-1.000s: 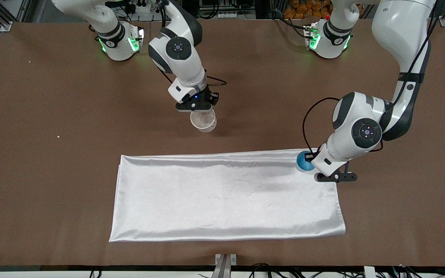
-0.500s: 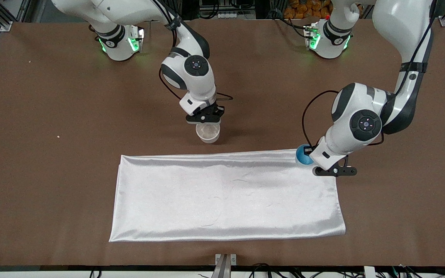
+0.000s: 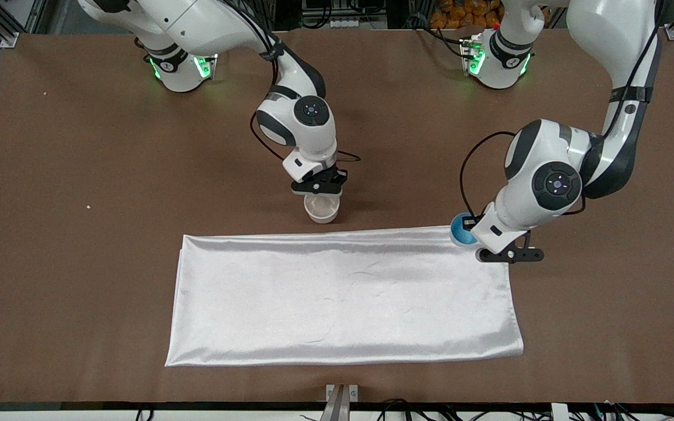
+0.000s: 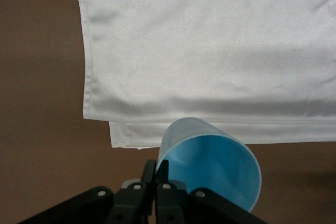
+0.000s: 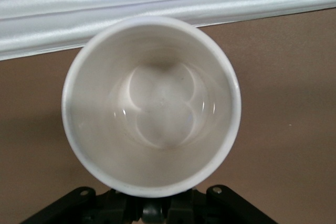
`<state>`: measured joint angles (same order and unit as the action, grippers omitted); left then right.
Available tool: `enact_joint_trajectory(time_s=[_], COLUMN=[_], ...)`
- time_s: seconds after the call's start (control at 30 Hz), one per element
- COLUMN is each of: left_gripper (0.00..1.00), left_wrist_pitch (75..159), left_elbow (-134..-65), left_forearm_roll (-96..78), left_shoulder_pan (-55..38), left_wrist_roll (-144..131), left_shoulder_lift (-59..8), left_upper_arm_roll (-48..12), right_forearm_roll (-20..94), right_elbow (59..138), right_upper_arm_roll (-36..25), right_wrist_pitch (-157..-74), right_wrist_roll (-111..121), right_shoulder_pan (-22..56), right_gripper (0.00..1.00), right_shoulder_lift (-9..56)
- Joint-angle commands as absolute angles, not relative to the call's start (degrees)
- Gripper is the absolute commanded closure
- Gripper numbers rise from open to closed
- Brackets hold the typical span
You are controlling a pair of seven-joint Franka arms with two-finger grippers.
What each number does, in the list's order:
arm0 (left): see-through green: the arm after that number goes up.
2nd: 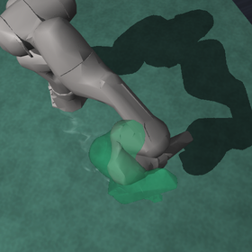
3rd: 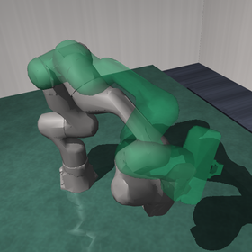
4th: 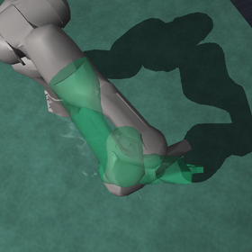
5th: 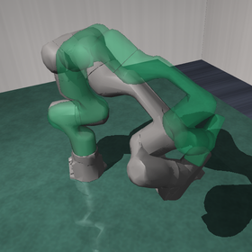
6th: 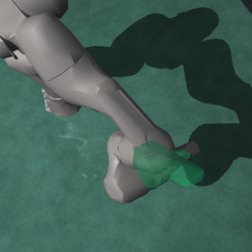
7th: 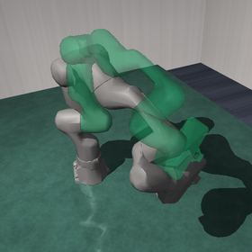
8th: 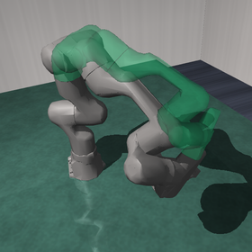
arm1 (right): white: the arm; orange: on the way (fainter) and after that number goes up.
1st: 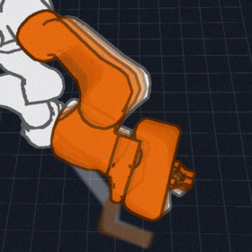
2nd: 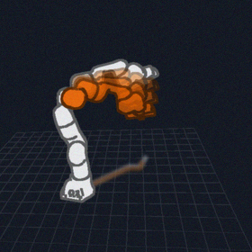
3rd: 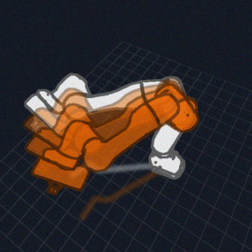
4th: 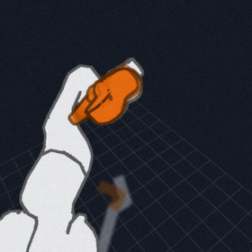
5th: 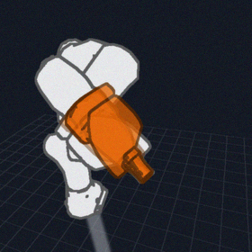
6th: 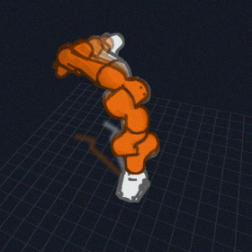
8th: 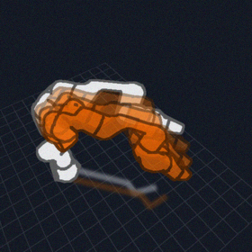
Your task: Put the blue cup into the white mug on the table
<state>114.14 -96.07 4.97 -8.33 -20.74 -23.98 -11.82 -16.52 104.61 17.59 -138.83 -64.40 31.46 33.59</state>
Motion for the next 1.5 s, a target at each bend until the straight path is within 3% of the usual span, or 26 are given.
enact_joint_trajectory(time_s=[0.0, 0.03, 0.07, 0.2, 0.27, 0.47, 0.77, 0.97, 1.17, 1.47], left_gripper=[1.00, 1.00, 1.00, 1.00, 1.00, 1.00, 1.00, 1.00, 1.00, 1.00], left_wrist_pitch=[113.0, 113.0, 113.0, 113.0, 113.0, 113.0, 113.0, 113.0, 113.1, 113.9], left_elbow=[-96.4, -96.4, -96.3, -96.2, -96.2, -95.8, -94.6, -93.9, -92.7, -90.8], left_forearm_roll=[6.6, 6.6, 6.6, 6.6, 6.6, 6.5, 6.1, 5.9, 5.8, 5.6], left_shoulder_pan=[-8.8, -8.9, -8.9, -9.8, -9.8, -11.0, -15.0, -18.8, -22.2, -27.4], left_wrist_roll=[-22.5, -22.6, -22.6, -23.8, -24.0, -25.3, -31.6, -37.4, -42.4, -48.3], left_shoulder_lift=[-22.9, -22.9, -22.9, -22.9, -22.9, -22.9, -22.9, -23.3, -23.6, -25.7], left_upper_arm_roll=[-11.8, -11.8, -11.8, -11.7, -11.8, -11.8, -11.8, -11.8, -11.8, -11.8], right_forearm_roll=[-19.6, -19.6, -19.6, -19.3, -19.3, -18.9, -16.4, -9.9, -3.5, -4.0], right_elbow=[102.7, 102.7, 102.5, 101.0, 100.8, 100.3, 92.6, 89.3, 88.9, 85.1], right_upper_arm_roll=[17.1, 17.1, 17.1, 17.0, 17.0, 17.2, 18.3, 17.8, 13.4, 5.4], right_wrist_pitch=[-140.4, -140.8, -140.9, -140.1, -139.9, -138.3, -124.2, -120.7, -119.5, -115.0], right_wrist_roll=[-67.9, -68.0, -68.0, -68.0, -68.1, -67.9, -66.1, -52.1, -34.5, -13.8], right_shoulder_pan=[32.3, 32.3, 32.3, 32.1, 32.0, 31.6, 29.7, 25.1, 20.1, 13.5], right_gripper=[1.00, 1.00, 0.91, 0.24, 0.00, 0.00, 0.00, 0.00, 0.00, 0.00], right_shoulder_lift=[35.8, 35.9, 35.9, 36.3, 36.2, 34.5, 30.4, 28.5, 26.1, 26.8])
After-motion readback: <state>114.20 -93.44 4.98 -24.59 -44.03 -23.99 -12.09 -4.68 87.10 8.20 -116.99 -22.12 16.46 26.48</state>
